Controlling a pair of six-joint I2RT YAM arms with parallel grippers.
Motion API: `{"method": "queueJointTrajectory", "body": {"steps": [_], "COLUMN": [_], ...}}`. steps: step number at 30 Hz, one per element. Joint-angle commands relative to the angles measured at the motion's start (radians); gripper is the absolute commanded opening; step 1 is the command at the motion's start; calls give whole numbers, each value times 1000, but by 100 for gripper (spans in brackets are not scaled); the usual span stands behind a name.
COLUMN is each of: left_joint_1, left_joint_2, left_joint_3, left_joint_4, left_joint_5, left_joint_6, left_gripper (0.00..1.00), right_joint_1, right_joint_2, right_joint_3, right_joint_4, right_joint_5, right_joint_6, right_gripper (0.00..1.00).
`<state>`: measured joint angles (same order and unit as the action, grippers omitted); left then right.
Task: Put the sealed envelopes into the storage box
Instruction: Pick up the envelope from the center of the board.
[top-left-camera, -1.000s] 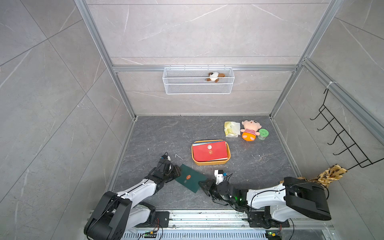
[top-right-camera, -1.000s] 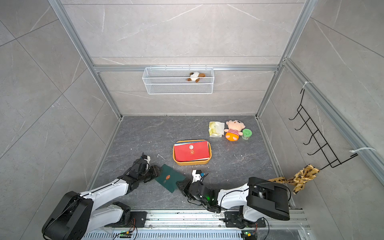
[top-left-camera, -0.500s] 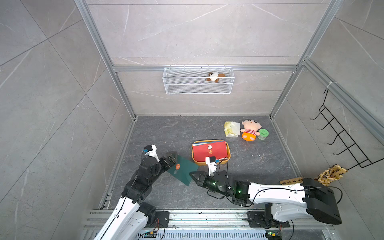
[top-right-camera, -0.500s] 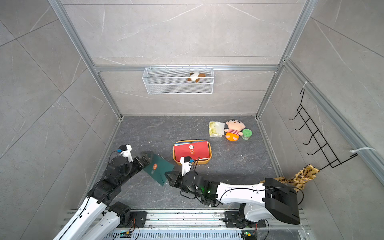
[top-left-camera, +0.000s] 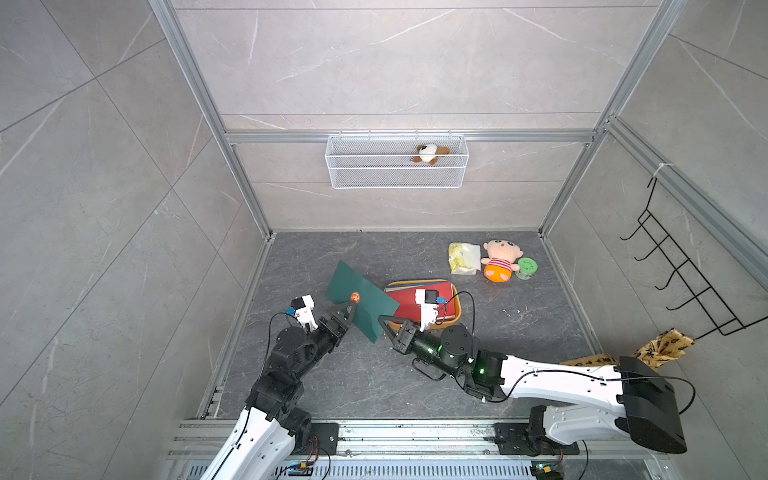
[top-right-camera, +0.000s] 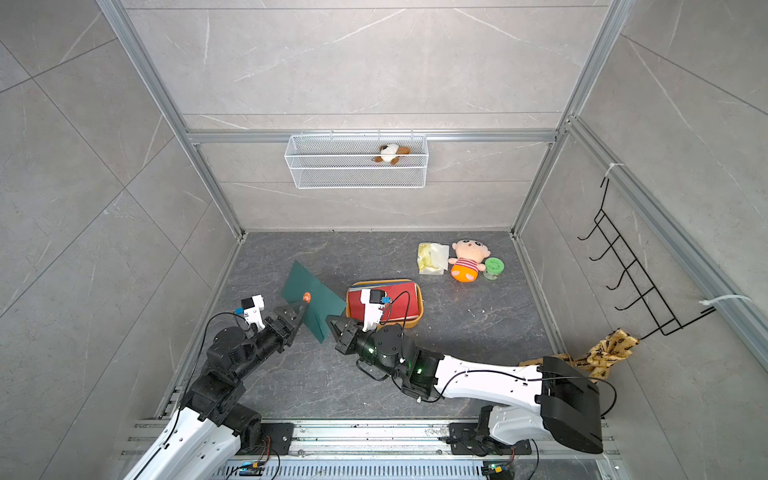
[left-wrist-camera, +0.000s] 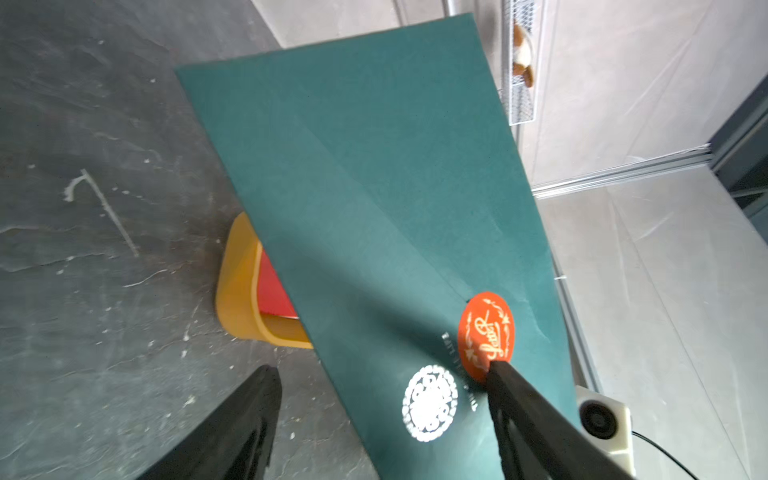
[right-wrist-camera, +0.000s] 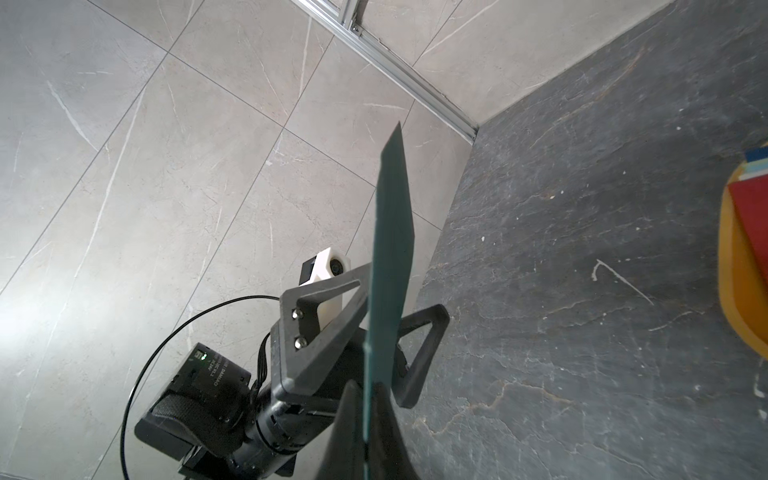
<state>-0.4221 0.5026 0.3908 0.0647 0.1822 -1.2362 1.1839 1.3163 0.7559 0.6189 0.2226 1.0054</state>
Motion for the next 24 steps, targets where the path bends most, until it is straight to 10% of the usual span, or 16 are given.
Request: {"method": "queueJointTrajectory", "body": {"steps": [1,14,16,20,24], "left_joint_1": [-1,-1,-1,-1,-1], "left_joint_2": [28,25,33,86,290], "left_joint_3": [-35,-9,11,172,413], "left_joint_4": [291,324,277,30,-268], "left_joint_5": [64,83,79,46,46], "left_joint_6": [-123,-91,-53,201,606], "left_gripper": [74,10,1,0,0], "right_joint_1": [-3,-7,-15,-88,-264], "right_joint_2": [3,58,68,26,-78], "right_joint_3": [-38,-92,-90,-124,-219], "right_joint_4": [91,151,149,30,-149], "right_joint_5": [26,30,5,-47,-143], "right_joint_6": [45,135,139,107,-114], "right_gripper": [0,0,23,53,53]}}
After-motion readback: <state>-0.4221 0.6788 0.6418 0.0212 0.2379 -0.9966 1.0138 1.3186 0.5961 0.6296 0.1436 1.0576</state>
